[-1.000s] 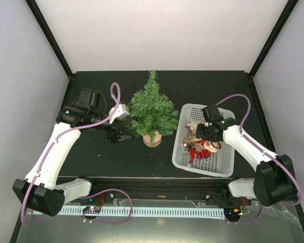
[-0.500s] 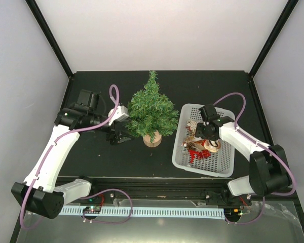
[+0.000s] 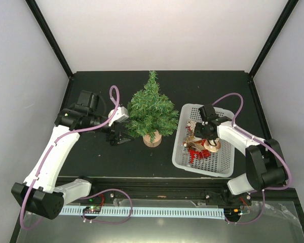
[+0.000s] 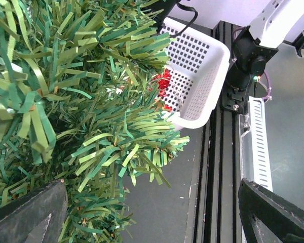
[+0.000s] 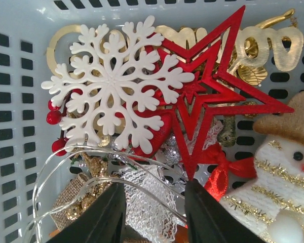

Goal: Decorate the small christmas tree

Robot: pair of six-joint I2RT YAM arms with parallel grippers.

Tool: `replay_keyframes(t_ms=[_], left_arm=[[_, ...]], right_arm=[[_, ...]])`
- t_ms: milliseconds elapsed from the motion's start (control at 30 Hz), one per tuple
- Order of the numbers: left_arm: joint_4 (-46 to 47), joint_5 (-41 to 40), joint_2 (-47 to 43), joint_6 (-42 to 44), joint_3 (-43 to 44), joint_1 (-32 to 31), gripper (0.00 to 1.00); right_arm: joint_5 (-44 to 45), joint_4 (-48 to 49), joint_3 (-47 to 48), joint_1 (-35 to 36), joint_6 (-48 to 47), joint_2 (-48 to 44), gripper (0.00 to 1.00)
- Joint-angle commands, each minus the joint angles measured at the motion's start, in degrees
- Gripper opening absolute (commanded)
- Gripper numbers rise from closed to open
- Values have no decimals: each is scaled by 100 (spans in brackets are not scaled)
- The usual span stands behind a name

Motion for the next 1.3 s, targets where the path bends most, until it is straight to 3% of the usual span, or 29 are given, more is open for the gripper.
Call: replay_keyframes(t_ms=[0, 300, 733, 1000, 1267], left_arm=[[-183, 133, -130, 201, 16, -14, 92], [-366, 30, -208, 214, 148, -15, 92], [-640, -103, -270, -62, 728, -109, 92], [-481, -866, -319, -555, 1094, -894, 93], [-529, -1267, 23, -818, 1690, -1840, 95]], right_arm=[[-47, 179, -80, -39, -7, -25, 31], [111, 107, -109, -39, 0, -250, 1], [422, -261, -245, -36, 130, -1357, 1], [378, -669, -135, 110, 361, -2508, 1], [209, -1319, 641, 237, 318, -3255, 1]])
